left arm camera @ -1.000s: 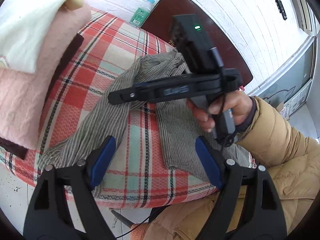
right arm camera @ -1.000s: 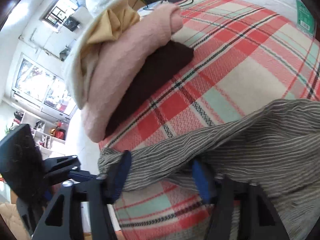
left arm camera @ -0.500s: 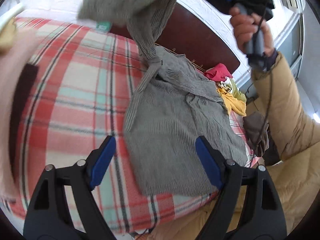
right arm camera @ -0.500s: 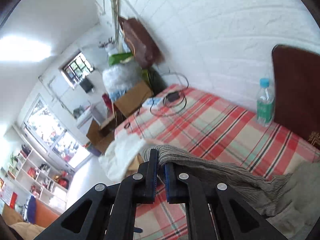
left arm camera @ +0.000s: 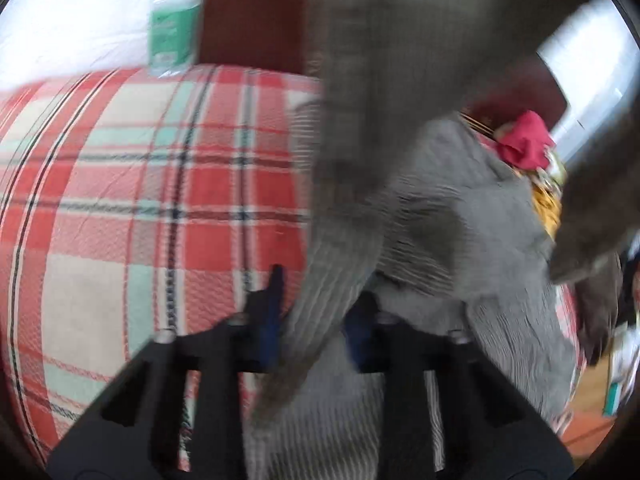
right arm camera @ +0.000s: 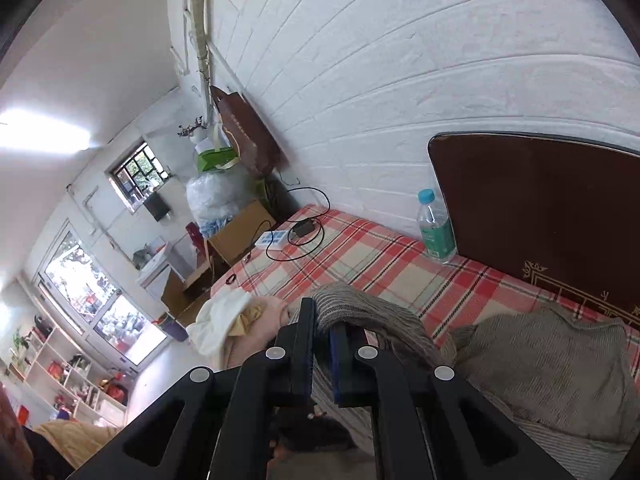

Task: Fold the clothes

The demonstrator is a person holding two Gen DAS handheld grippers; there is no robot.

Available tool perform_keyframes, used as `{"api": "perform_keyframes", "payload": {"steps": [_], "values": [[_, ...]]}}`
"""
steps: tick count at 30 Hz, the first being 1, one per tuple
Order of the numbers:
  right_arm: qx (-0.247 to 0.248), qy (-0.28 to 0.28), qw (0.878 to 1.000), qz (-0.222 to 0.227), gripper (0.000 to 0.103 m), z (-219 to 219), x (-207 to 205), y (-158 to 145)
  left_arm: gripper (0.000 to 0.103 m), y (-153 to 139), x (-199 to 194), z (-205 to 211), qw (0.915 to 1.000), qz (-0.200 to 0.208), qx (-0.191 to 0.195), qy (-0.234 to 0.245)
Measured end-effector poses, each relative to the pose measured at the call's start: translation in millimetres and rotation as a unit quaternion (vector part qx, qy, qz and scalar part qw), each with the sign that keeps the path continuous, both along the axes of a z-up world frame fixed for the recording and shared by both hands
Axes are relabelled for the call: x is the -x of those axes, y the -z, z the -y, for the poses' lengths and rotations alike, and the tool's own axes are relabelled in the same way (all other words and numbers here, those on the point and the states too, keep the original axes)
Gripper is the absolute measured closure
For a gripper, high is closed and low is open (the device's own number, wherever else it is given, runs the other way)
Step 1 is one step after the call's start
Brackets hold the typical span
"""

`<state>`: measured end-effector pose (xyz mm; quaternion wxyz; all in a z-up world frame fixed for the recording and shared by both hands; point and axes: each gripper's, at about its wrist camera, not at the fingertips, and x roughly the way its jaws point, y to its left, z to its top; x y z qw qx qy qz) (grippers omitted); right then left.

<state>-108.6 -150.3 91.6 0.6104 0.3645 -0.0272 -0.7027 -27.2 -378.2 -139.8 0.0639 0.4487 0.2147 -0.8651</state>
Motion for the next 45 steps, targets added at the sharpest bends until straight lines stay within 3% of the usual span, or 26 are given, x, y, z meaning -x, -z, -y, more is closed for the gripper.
{"api": "perform_keyframes", "payload": {"steps": [5,7,10,11,14,15,16,17,19,20,21,22,25,27,30,32,33,35,39,40,42,45], "values": [[-0.052,-0.014,0.999,-0.006,0.095,-32,5,36,0.089,3,-28,40,0.9955,-0.024,-0.038,-0.083],[-0.117,-0.003,0.993,0.004,0.092,-36,11,74,0.089,5,-43,49,0.9927,-0.023,-0.027,-0.116],[-0.211,0.019,0.977,0.025,0.064,-44,17,137,0.089,13,-64,62,0.9894,-0.004,-0.040,-0.139],[-0.231,0.028,0.972,0.034,0.055,-48,18,156,0.089,13,-71,56,0.9900,-0.008,-0.044,-0.134],[-0.236,0.035,0.969,0.070,0.051,-65,16,196,0.086,0,-82,37,0.9956,-0.032,-0.034,-0.081],[-0.227,0.036,0.970,0.081,0.049,-71,15,205,0.081,-5,-84,30,0.9967,-0.041,-0.040,-0.057],[-0.214,0.035,0.972,0.088,0.049,-75,12,209,0.066,-12,-81,22,0.9970,-0.051,-0.045,-0.038],[-0.200,0.033,0.975,0.088,0.049,-78,9,210,0.048,-18,-78,15,0.9967,-0.061,-0.049,-0.019],[-0.184,0.021,0.980,0.066,0.053,-75,-1,204,0.037,-30,-71,0,0.9949,-0.081,-0.058,0.019],[-0.176,0.015,0.983,0.053,0.070,-73,-7,200,0.037,-32,-62,-7,0.9935,-0.085,-0.066,0.037],[-0.168,0.006,0.985,0.041,0.093,-69,-13,192,0.037,-33,-53,-12,0.9908,-0.090,-0.086,0.052],[-0.158,-0.004,0.987,0.029,0.094,-65,-20,183,0.037,-33,-42,-15,0.9871,-0.094,-0.112,0.066],[-0.129,-0.055,0.990,-0.012,0.094,-55,-49,150,0.036,-28,-20,-20,0.9733,-0.100,-0.185,0.092],[-0.136,-0.091,0.986,-0.035,0.094,-52,-71,141,0.036,-21,-9,-18,0.9584,-0.105,-0.244,0.104],[-0.170,-0.126,0.976,-0.051,0.094,-55,-95,143,0.029,-8,4,-13,0.9428,-0.108,-0.298,0.103],[-0.200,-0.133,0.970,-0.045,0.094,-64,-104,155,0.029,1,11,-13,0.9404,-0.099,-0.312,0.093],[-0.215,-0.135,0.966,-0.037,0.094,-69,-107,162,0.029,4,15,-15,0.9353,-0.101,-0.325,0.097],[-0.208,-0.117,0.971,-0.022,0.094,-72,-94,164,0.030,6,21,-18,0.9252,-0.105,-0.350,0.101],[-0.180,-0.072,0.981,0.008,0.077,-76,-62,162,0.051,4,18,-21,0.9187,-0.123,-0.360,0.107],[-0.172,-0.061,0.983,0.015,0.076,-77,-53,161,0.052,2,14,-22,0.9186,-0.126,-0.357,0.113],[-0.158,-0.039,0.986,0.030,0.062,-79,-37,160,0.052,-3,6,-26,0.9205,-0.131,-0.345,0.128],[-0.135,-0.005,0.989,0.052,0.051,-82,-12,159,0.052,-6,-4,-33,0.9260,-0.128,-0.323,0.147]]}}
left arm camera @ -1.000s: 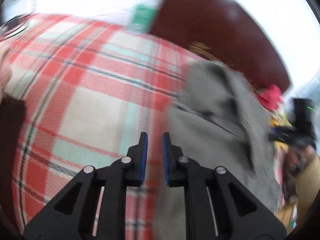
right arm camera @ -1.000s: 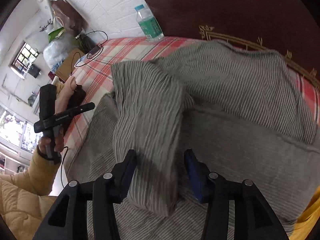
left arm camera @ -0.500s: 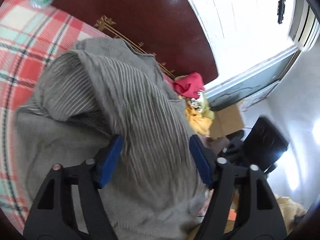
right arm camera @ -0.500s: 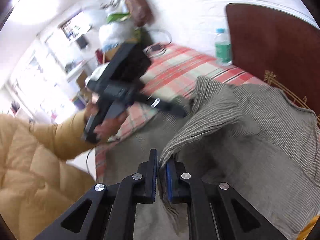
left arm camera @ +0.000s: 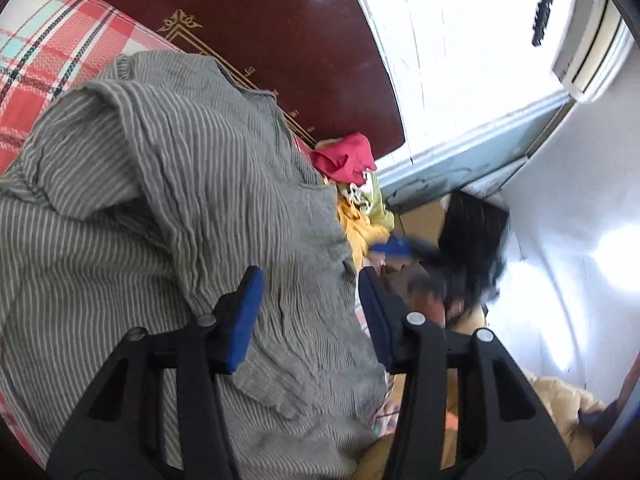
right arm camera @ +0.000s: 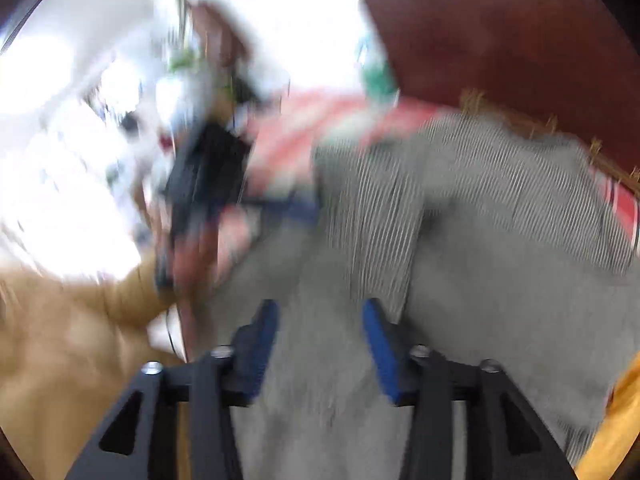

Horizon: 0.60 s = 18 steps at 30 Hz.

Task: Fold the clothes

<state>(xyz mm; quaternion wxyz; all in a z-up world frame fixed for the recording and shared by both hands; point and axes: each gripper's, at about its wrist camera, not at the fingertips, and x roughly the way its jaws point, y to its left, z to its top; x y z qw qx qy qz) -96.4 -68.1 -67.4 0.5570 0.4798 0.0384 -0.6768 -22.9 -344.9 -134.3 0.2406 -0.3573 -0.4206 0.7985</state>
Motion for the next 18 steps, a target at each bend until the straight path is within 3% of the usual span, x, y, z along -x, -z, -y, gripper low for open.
{"api": "perform_keyframes", "payload": {"steps": [1,4,7,8,9,11,15,18], "values": [[0.007,0.012,1.000,0.006,0.050,-1,8,0,0.050,-1,-2,0,0.9998,0.006,0.018,-0.007],[0.012,0.044,0.999,0.024,0.045,4,31,6,0.027,0,-8,6,0.9979,0.025,0.047,-0.038],[-0.028,0.047,0.998,0.042,0.044,31,44,34,0.026,3,-14,25,0.9957,0.031,0.043,-0.076],[-0.030,0.035,0.998,0.046,0.049,36,42,38,0.026,3,-15,29,0.9950,0.032,0.044,-0.084],[-0.033,0.022,0.998,0.051,0.066,41,39,43,0.025,4,-15,34,0.9948,0.032,0.041,-0.088],[-0.034,-0.028,0.999,0.022,0.083,49,19,40,0.025,4,-13,39,0.9949,0.030,0.032,-0.091],[-0.056,-0.151,0.986,-0.036,0.086,56,-42,21,0.025,12,-2,44,0.9963,0.027,0.001,-0.081],[-0.099,-0.197,0.974,-0.049,0.083,56,-60,23,0.027,20,-1,42,0.9967,0.021,-0.031,-0.072]]}}
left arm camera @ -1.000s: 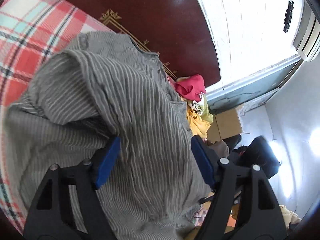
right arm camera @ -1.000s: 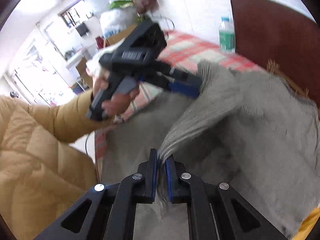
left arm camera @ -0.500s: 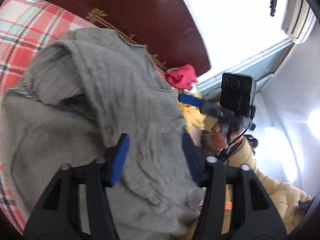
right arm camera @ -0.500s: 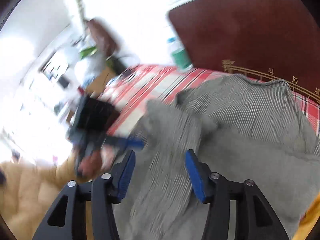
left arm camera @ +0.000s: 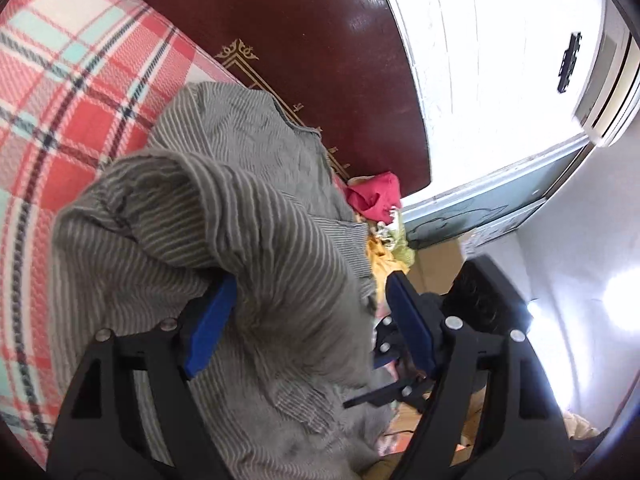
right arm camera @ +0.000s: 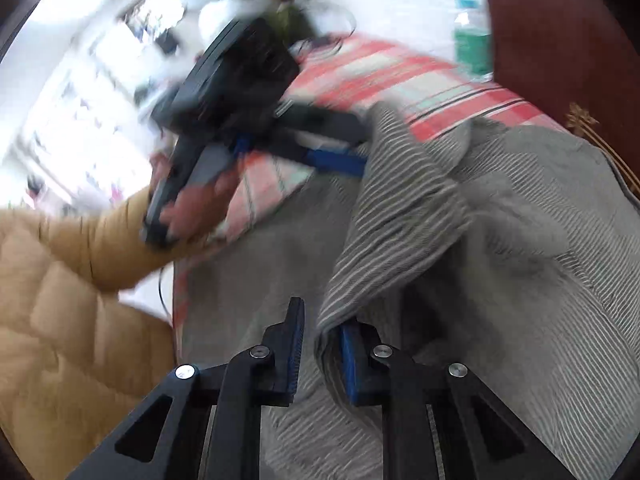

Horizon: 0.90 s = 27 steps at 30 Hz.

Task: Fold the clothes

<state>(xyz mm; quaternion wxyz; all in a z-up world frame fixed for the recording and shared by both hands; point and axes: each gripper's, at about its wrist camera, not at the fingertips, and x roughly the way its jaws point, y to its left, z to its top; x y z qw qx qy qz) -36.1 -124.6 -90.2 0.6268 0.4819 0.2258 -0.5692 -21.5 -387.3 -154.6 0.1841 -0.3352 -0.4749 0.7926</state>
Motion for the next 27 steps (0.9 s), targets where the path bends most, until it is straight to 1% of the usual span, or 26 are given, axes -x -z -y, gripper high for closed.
{"api": "perform_keyframes", "payload": {"steps": [1,2,3,4,5,6,8,9,10,12,13,14,16,19,20,27], "values": [[-0.015,-0.014,1.000,-0.005,0.083,0,-5,1,0.036,3,0,-1,0.9999,-0.003,-0.010,0.003],[-0.030,-0.027,0.999,-0.010,0.076,0,-10,3,0.049,4,-2,-2,1.0000,-0.005,-0.004,0.006],[-0.032,-0.026,0.999,-0.007,0.072,-2,-7,-1,0.054,4,-5,-3,0.9999,-0.005,0.000,0.009],[-0.023,-0.015,1.000,0.000,0.070,-5,2,-7,0.057,4,-8,-5,0.9999,-0.005,0.005,0.013],[-0.010,-0.002,1.000,0.007,0.067,-8,13,-14,0.057,4,-11,-6,0.9998,-0.006,0.008,0.016],[0.007,0.015,1.000,0.021,0.062,-9,26,-18,0.057,4,-13,-7,0.9997,-0.008,0.010,0.020],[0.044,0.053,0.996,0.057,0.056,-9,57,-23,0.056,3,-18,-10,0.9995,-0.010,0.017,0.026],[0.063,0.072,0.993,0.075,0.056,-9,72,-25,0.056,2,-21,-11,0.9993,-0.007,0.027,0.024],[0.081,0.090,0.988,0.092,0.056,-8,87,-28,0.055,2,-23,-11,0.9991,-0.005,0.036,0.021],[0.118,0.128,0.977,0.127,0.056,-8,117,-33,0.043,4,-26,-11,0.9990,0.005,0.042,0.017],[0.120,0.126,0.976,0.128,0.054,-7,120,-34,0.034,6,-27,-9,0.9989,0.011,0.044,0.009],[0.115,0.116,0.979,0.122,0.054,-5,116,-34,0.031,7,-28,-6,0.9986,0.017,0.050,-0.002],[0.104,0.096,0.984,0.110,0.054,-3,109,-35,0.031,7,-30,1,0.9978,0.024,0.058,-0.024],[0.087,0.065,0.990,0.091,0.054,1,97,-36,0.025,8,-29,13,0.9974,0.023,0.052,-0.045],[0.082,0.055,0.992,0.085,0.054,3,94,-37,0.024,8,-28,16,0.9972,0.021,0.051,-0.051],[0.042,-0.017,0.998,0.041,0.054,12,67,-39,0.024,8,-8,21,0.9981,0.001,0.041,-0.046]]}}
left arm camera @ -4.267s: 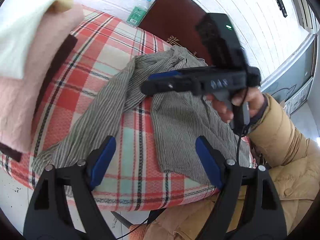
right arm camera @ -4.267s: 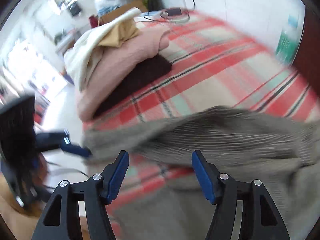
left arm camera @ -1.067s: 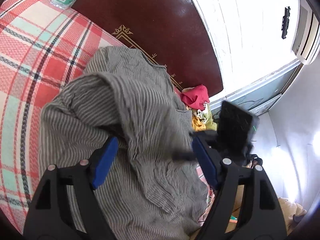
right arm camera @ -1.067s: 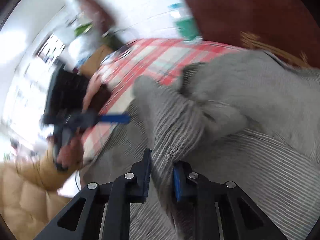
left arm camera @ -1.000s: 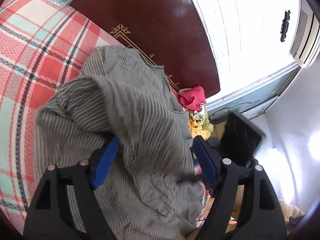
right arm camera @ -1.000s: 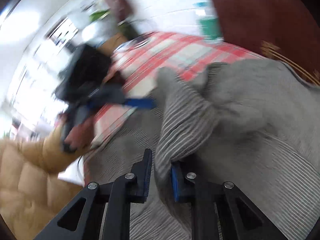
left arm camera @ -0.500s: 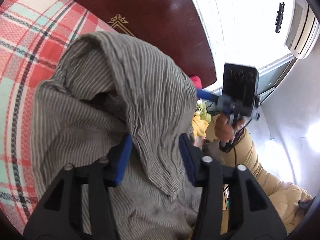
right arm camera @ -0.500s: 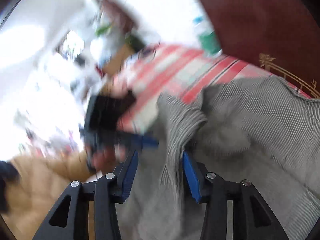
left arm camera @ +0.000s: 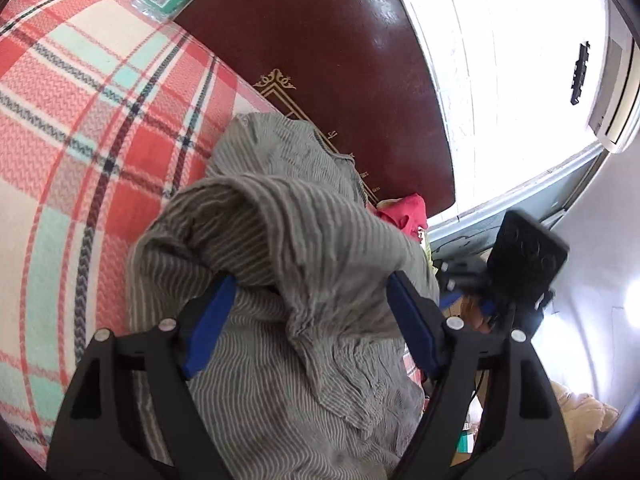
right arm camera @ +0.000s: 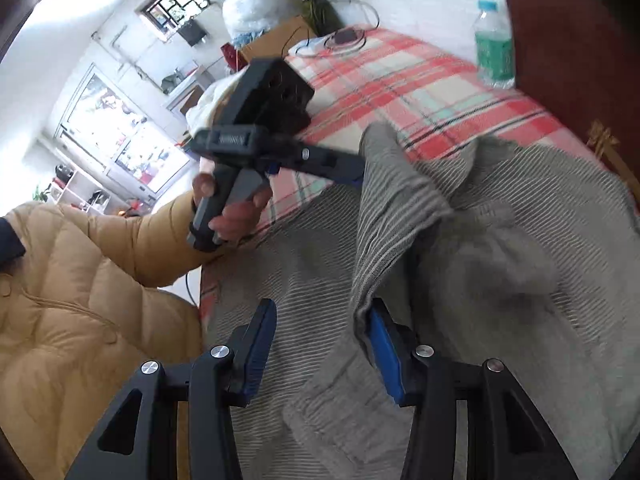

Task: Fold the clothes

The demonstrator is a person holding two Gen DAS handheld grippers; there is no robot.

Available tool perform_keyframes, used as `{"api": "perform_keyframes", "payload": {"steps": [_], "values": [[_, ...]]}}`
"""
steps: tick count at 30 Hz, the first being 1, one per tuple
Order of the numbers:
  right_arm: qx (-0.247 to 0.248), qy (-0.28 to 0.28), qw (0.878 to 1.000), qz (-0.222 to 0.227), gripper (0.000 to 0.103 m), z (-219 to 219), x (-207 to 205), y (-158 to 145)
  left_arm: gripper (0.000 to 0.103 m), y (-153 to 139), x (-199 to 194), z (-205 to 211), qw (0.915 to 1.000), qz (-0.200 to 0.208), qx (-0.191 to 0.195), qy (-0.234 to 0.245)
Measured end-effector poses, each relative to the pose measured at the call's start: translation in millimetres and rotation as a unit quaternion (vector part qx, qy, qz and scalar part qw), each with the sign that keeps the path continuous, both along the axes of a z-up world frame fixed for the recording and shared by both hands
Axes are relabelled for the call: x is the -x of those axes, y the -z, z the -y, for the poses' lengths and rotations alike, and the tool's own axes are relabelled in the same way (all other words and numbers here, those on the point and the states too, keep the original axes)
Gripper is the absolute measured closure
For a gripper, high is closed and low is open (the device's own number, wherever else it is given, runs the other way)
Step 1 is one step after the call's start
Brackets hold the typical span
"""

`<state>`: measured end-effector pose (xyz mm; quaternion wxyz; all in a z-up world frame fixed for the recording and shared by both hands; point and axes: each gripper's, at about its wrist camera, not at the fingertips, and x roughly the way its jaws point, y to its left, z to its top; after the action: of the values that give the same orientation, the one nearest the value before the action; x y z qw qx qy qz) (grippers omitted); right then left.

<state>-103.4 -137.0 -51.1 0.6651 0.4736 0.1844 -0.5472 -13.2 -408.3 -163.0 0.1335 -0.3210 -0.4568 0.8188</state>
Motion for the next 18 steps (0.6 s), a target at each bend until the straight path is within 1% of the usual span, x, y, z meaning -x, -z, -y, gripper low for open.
{"api": "perform_keyframes", "payload": {"steps": [1,3,4,5,6,10,14,17,18], "values": [[-0.002,0.002,1.000,0.005,0.054,3,2,2,0.025,0,1,0,1.0000,-0.001,-0.003,0.002],[-0.003,0.017,1.000,0.024,0.053,11,12,10,0.030,1,3,-1,0.9999,-0.004,-0.006,0.008],[-0.004,0.025,0.999,0.034,0.053,15,17,14,0.034,2,3,-2,0.9999,-0.004,-0.008,0.013],[-0.004,0.033,0.998,0.044,0.052,19,21,18,0.035,3,3,-4,0.9998,-0.004,-0.009,0.017],[-0.005,0.041,0.998,0.054,0.051,23,26,21,0.035,2,3,-5,0.9998,-0.006,-0.008,0.019],[-0.007,0.071,0.993,0.094,0.050,39,45,36,0.035,-1,6,-13,0.9994,-0.005,0.000,0.035],[-0.009,0.102,0.986,0.133,0.051,55,65,51,0.035,-2,11,-19,0.9992,0.001,0.020,0.034],[-0.011,0.125,0.979,0.162,0.051,67,79,63,0.032,0,13,-19,0.9992,0.011,0.025,0.028],[-0.010,0.121,0.979,0.163,0.051,67,78,62,0.032,-1,14,-19,0.9992,0.006,0.025,0.031]]}}
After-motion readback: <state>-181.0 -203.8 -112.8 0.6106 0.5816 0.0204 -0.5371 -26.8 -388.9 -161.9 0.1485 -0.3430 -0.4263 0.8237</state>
